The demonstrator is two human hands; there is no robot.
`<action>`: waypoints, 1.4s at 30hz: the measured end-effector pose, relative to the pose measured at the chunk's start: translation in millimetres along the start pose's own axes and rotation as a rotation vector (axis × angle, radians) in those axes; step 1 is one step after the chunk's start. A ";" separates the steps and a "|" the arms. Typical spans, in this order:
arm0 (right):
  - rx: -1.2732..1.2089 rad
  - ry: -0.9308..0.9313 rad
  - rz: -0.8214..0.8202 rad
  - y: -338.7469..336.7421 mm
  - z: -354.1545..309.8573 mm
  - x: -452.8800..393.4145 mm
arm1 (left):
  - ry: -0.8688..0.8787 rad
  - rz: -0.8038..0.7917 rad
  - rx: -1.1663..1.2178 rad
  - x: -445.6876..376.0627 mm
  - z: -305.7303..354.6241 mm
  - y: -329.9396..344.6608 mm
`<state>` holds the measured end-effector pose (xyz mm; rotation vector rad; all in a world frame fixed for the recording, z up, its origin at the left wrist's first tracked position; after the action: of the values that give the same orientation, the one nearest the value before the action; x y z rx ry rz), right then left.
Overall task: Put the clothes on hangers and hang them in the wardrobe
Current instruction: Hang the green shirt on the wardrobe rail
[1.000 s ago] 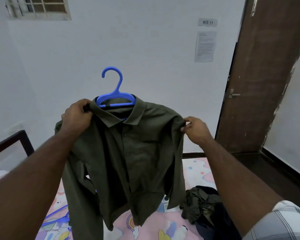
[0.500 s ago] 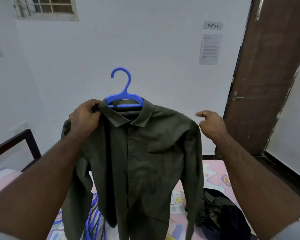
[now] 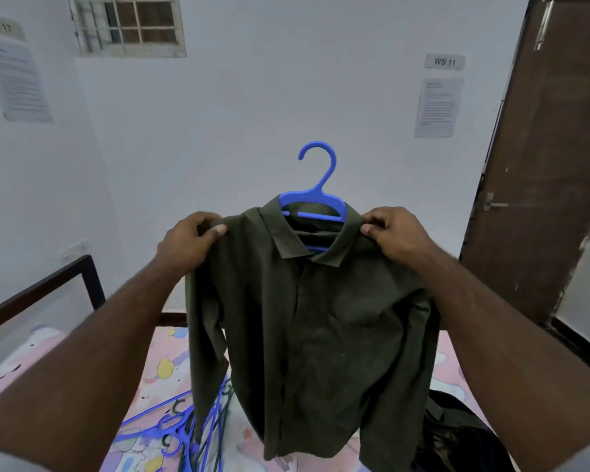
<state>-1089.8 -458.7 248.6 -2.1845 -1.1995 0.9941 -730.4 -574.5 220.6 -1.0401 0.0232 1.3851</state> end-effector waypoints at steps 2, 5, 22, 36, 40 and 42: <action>-0.005 0.000 -0.013 -0.4 2.7 -0.1 | -0.034 0.027 0.060 5.4 -12.4 0.0; -0.008 -0.007 -0.025 -4.0 4.5 -0.9 | -0.048 0.188 0.245 9.7 -12.9 -4.2; 0.011 0.023 -0.026 -9.3 15.8 2.0 | 0.068 0.235 0.044 15.2 8.4 1.3; 0.040 -0.030 -0.060 -25.1 16.9 8.5 | 0.117 -0.031 0.159 6.1 17.4 19.9; -0.004 -0.019 -0.025 -26.6 17.6 7.3 | 0.037 -0.094 0.054 11.3 1.9 16.8; -0.014 -0.010 -0.027 -26.4 19.5 5.9 | 0.023 -0.118 0.130 18.0 -3.2 21.5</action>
<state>-1116.6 -439.0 251.7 -2.1709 -1.2407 0.9898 -741.1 -565.9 196.0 -0.9345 0.0668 1.2482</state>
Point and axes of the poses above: each hand's wrist, its own x-axis away from the middle knuckle, its own y-axis out of the palm, z = x × y, the point moved 5 cm from there along -x, towards the middle knuckle, and after that the axes turned 12 degrees about y, right-handed, at the moved point
